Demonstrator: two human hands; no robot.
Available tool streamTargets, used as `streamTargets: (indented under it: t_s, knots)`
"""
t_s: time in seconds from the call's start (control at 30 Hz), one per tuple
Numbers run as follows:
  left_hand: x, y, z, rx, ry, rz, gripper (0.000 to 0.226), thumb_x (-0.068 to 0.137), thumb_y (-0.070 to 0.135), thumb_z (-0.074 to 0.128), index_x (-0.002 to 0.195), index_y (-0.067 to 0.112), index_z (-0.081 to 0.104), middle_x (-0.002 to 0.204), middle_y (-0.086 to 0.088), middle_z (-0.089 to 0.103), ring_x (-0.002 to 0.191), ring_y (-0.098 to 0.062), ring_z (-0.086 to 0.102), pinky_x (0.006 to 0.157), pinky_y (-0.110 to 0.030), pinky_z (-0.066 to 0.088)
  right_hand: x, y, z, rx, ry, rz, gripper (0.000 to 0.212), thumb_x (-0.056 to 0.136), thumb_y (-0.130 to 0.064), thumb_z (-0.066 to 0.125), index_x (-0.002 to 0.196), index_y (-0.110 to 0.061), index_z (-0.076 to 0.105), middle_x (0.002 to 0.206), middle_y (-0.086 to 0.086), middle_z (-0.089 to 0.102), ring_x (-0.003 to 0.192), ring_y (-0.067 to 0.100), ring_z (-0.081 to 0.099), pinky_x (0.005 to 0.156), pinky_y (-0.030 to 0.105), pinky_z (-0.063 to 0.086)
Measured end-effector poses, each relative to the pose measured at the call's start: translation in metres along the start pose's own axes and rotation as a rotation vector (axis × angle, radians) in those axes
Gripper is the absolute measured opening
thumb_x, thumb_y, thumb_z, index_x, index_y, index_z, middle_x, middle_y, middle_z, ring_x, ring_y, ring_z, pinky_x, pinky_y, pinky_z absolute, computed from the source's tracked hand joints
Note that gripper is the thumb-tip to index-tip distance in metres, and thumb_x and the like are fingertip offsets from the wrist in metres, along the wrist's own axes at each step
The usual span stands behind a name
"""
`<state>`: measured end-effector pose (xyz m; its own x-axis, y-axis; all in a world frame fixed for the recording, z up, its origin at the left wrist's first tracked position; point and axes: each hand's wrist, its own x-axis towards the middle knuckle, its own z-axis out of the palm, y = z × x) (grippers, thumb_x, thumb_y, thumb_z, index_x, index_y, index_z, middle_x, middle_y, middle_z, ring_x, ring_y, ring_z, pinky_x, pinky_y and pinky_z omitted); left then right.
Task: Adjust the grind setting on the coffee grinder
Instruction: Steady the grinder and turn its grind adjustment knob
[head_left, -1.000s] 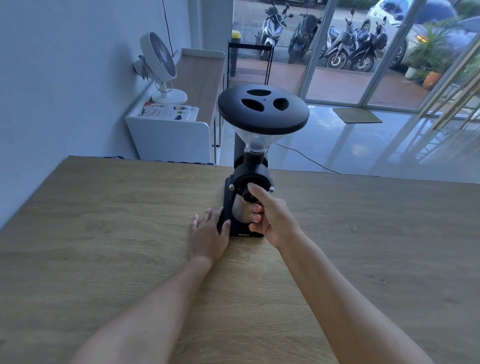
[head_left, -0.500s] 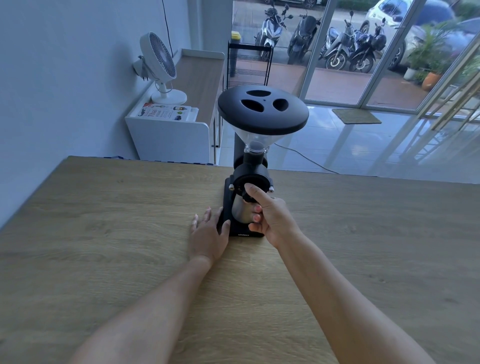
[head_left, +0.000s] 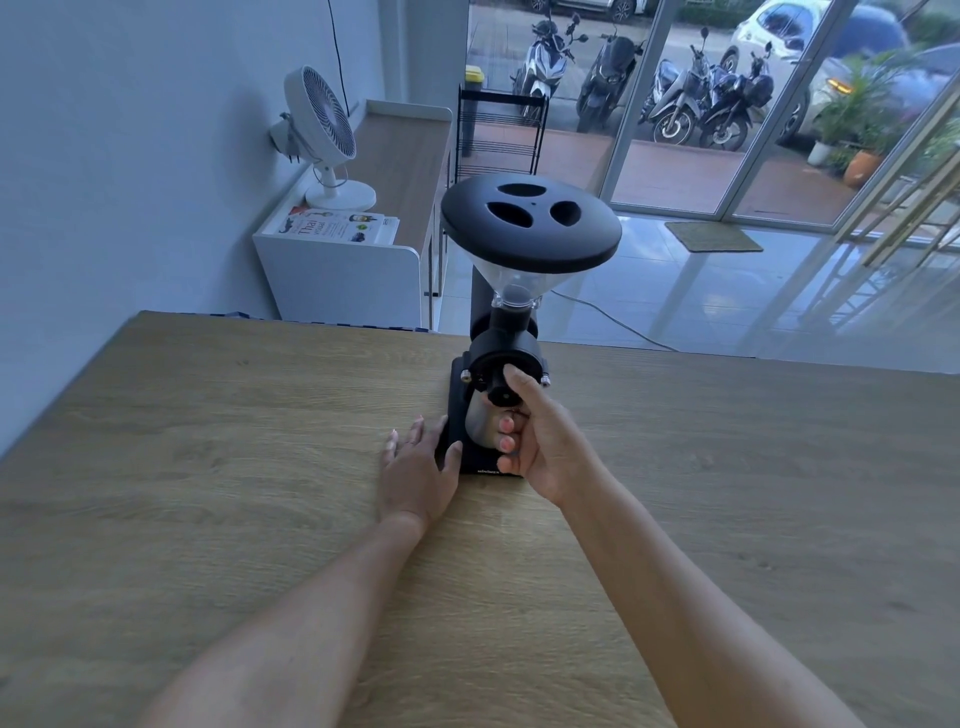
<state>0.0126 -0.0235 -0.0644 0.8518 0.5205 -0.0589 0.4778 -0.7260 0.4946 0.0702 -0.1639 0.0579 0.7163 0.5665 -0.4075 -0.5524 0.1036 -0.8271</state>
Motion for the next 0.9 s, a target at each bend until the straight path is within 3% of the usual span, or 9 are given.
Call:
streamTargets:
  t_s: [0.1, 0.2, 0.43, 0.9]
  knots:
    - [0.0007, 0.0004, 0.0002, -0.006, -0.002, -0.002, 0.052, 0.096, 0.053, 0.031, 0.146, 0.038, 0.025, 0.156, -0.002, 0.026, 0.144, -0.034, 0.011, 0.118, -0.041, 0.010, -0.0010, 0.0013, -0.0008, 0.050, -0.051, 0.032, 0.045, 0.095, -0.050, 0.052, 0.101, -0.010, 0.069, 0.060, -0.002, 0.044, 0.046, 0.010, 0.042, 0.042, 0.024, 0.036]
    - [0.0006, 0.0001, -0.0003, -0.012, 0.004, -0.001, 0.053, 0.096, 0.053, 0.031, 0.146, 0.038, 0.026, 0.156, -0.003, 0.026, 0.144, -0.033, 0.011, 0.118, -0.040, 0.009, -0.0008, 0.0012, 0.0003, 0.068, -0.057, 0.031, 0.044, 0.095, -0.048, 0.050, 0.104, -0.008, 0.069, 0.060, -0.003, 0.043, 0.047, 0.010, 0.040, 0.042, 0.023, 0.033]
    - [-0.0042, 0.0057, -0.0075, -0.025, 0.042, 0.035, 0.051, 0.098, 0.047, 0.033, 0.146, 0.032, 0.029, 0.155, -0.005, 0.027, 0.144, -0.025, 0.013, 0.118, -0.037, 0.006, 0.0034, 0.0060, 0.0004, 0.134, -0.025, 0.013, 0.045, 0.096, -0.047, 0.056, 0.106, -0.005, 0.066, 0.055, -0.006, 0.041, 0.042, 0.006, 0.040, 0.038, 0.021, 0.034]
    - [-0.0022, 0.0029, -0.0046, -0.016, 0.012, 0.011, 0.052, 0.097, 0.051, 0.033, 0.146, 0.035, 0.027, 0.156, -0.003, 0.025, 0.144, -0.031, 0.011, 0.118, -0.040, 0.009, 0.0053, 0.0077, -0.0008, 0.141, 0.008, -0.010, 0.056, 0.081, -0.049, 0.072, 0.115, -0.007, 0.060, 0.055, -0.006, 0.038, 0.041, 0.006, 0.038, 0.037, 0.021, 0.033]
